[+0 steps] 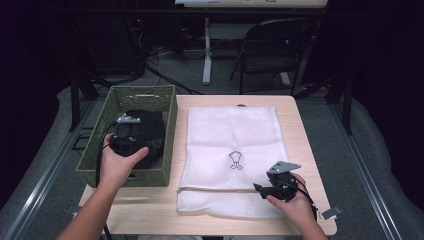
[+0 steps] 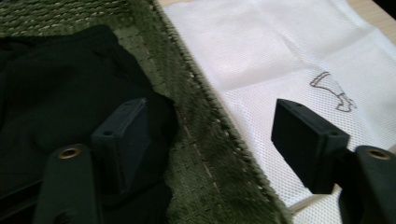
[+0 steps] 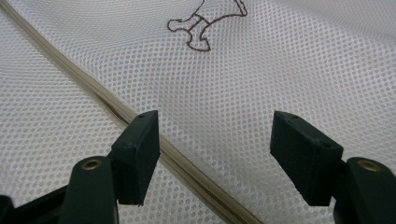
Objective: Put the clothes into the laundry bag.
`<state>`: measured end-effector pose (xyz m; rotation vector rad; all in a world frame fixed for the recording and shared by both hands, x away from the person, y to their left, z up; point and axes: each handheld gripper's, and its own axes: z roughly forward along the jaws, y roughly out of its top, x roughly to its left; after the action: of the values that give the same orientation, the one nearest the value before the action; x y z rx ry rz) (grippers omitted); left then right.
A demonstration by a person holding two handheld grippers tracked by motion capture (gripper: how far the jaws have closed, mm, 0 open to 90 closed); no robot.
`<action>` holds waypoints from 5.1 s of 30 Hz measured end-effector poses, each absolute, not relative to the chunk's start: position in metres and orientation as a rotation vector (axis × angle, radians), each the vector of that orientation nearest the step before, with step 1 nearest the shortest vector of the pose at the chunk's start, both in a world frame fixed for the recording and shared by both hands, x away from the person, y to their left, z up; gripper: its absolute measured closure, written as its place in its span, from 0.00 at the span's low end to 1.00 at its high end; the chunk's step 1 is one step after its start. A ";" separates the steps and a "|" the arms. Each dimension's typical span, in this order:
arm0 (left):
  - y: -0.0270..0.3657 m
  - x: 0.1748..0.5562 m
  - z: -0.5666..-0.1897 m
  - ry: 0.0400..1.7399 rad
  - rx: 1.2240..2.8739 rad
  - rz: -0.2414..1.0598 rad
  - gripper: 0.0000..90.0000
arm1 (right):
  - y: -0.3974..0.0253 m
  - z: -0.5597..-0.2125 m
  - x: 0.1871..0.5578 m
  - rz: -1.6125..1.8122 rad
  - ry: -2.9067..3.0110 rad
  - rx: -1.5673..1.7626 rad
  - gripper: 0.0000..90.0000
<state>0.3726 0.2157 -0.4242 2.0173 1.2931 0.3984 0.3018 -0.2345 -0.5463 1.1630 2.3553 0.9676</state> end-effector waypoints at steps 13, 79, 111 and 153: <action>0.239 0.405 -0.429 1.437 1.982 0.436 0.31 | -0.234 -0.546 0.303 0.976 2.358 1.183 0.37; 0.245 0.480 -0.491 1.719 2.071 0.280 0.24 | -0.236 -0.551 0.305 0.947 2.382 1.177 0.33; 0.241 0.493 -0.515 1.865 2.178 0.413 0.12 | -0.235 -0.553 0.306 0.946 2.396 1.172 0.32; 0.265 0.498 -0.537 1.906 2.141 0.317 0.00 | -0.234 -0.554 0.306 0.938 2.408 1.174 0.32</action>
<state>0.4976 0.2647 -0.5371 2.1412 1.9062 0.3171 0.3063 -0.2341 -0.5544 1.1738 2.4081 0.9377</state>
